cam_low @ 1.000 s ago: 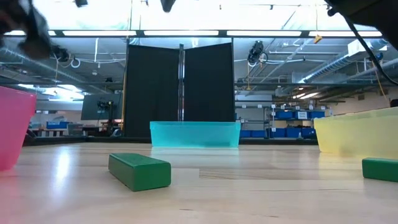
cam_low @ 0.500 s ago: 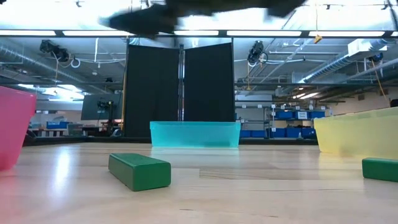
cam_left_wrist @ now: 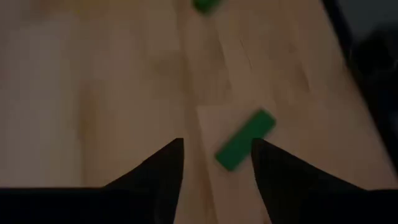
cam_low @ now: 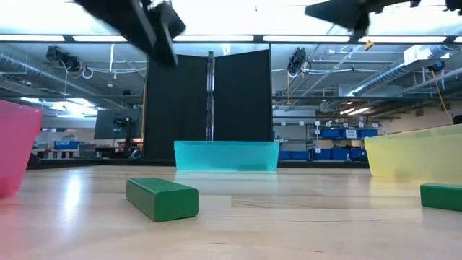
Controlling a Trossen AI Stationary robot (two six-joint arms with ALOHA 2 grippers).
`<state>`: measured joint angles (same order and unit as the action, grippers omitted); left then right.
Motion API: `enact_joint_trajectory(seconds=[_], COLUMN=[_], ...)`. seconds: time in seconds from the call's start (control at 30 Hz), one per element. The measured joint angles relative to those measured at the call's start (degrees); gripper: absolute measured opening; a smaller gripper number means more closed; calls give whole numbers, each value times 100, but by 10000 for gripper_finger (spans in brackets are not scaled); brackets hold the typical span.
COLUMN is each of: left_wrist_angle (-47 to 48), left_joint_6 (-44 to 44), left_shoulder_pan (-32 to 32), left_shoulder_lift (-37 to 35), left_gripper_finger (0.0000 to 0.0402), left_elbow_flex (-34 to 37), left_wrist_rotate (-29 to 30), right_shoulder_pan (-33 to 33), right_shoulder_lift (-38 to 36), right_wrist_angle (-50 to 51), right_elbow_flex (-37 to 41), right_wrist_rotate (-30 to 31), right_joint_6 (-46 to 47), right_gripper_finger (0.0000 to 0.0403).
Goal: Sort blocks
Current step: Put the green block into the blue bin
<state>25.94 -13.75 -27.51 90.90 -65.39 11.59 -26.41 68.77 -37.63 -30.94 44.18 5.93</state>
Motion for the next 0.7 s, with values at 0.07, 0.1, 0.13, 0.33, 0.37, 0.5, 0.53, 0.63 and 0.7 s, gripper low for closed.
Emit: enact_joint_trajectory(seconds=[0.07,0.1,0.13,0.33,0.37,0.5,0.53,0.63,0.7], left_wrist_angle=[128,152,161,578,664,680,681,722,698], left_joint_6=[293,436,560,934,1000,1206,1216,1220,1212], left_shoulder_pan=[4,4,6,78,89,98,98,114,142], left_shoulder_lift=[341,510,675,1653,1801,2192,2263,2439,2541], left_gripper_finger=[212,222,232,280,283,285,283,275,264], left_elbow_flex=[-147,-227,-310,-949,-1049,-1306,-1325,-1329,-1332], left_wrist_rotate=[-117,-182,-257,-627,-645,-859,-905,-991,-1085], right_shoulder_pan=[-123,-177,-222,-377,-396,-396,-396,-396,-396], right_shoulder_lift=[-471,-655,-823,-1449,-1507,-1669,-1681,-1687,-1687], right_wrist_angle=[-2,9,24,31,40,39,38,45,31], right_elbow_flex=[217,294,354,481,481,481,481,481,481], right_wrist_rotate=[224,302,368,574,593,595,595,604,651], right_joint_6=[-147,-230,-326,-908,-1006,-1200,-1214,-1287,-1349], right_gripper_finger=[270,270,270,270,270,270,270,270,270])
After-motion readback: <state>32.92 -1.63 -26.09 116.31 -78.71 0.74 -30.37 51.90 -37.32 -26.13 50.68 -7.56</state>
